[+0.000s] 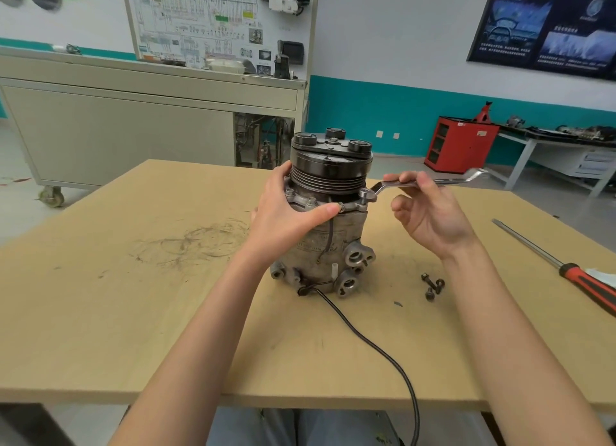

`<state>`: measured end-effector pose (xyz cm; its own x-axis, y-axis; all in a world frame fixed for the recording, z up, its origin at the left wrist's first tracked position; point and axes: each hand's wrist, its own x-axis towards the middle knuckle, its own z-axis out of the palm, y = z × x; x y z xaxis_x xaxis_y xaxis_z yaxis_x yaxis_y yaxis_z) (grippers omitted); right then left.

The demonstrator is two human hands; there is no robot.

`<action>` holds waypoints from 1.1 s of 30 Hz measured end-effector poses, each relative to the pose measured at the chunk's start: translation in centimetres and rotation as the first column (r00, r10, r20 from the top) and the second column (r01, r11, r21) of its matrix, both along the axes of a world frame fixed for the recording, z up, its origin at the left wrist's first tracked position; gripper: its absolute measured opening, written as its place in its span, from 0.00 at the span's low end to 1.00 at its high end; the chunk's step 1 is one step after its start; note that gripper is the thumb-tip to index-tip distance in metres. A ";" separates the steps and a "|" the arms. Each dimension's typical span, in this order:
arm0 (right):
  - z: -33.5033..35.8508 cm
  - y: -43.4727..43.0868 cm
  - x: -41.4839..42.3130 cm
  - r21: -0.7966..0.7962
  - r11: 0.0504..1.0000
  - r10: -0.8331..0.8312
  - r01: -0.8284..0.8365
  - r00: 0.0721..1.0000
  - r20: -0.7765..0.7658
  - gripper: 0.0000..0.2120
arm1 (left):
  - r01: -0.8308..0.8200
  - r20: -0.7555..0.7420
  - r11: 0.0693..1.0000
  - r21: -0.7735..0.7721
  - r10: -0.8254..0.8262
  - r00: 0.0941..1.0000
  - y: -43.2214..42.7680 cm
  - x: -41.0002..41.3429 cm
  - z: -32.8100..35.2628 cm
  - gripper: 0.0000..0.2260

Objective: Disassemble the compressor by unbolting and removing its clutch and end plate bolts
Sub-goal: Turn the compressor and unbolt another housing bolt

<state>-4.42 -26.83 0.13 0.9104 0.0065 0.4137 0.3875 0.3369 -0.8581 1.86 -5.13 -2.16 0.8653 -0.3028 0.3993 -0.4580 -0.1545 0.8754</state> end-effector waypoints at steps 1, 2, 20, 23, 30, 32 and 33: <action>-0.1 -0.3 0.8 0.048 0.998 0.052 -0.051 0.998 -0.031 0.18 | 0.001 0.001 1.000 0.002 -0.001 1.000 0.0 -0.1 0.0 0.50; -0.2 -0.4 1.6 0.090 0.992 0.090 -0.085 0.995 -0.049 0.18 | 0.000 0.005 1.000 0.000 0.000 1.000 0.0 -0.2 0.0 0.49; 3.5 7.2 -2.1 -0.404 0.208 -0.394 0.891 0.454 0.799 0.16 | 0.003 0.008 1.000 -0.026 -0.003 1.000 0.0 -0.9 0.4 0.50; 2.5 8.5 -2.4 -0.249 -0.123 -0.176 0.961 0.226 0.958 0.18 | -0.002 0.014 1.000 -0.021 0.002 1.000 0.0 -0.8 0.4 0.48; -0.1 8.6 -1.4 -0.051 -0.239 -0.104 0.970 0.026 0.994 0.20 | 0.037 0.009 0.999 -0.034 -0.037 0.999 0.0 -0.6 0.4 0.51; -0.7 7.6 -1.5 -0.165 0.242 -0.444 0.956 0.260 0.858 0.17 | 0.007 0.021 1.000 -0.017 -0.006 1.000 0.0 -0.5 0.2 0.49; -0.9 7.0 -1.7 -0.152 0.509 -0.569 0.847 0.463 0.680 0.15 | -0.001 0.022 1.000 -0.012 0.001 1.000 0.0 -0.4 0.2 0.49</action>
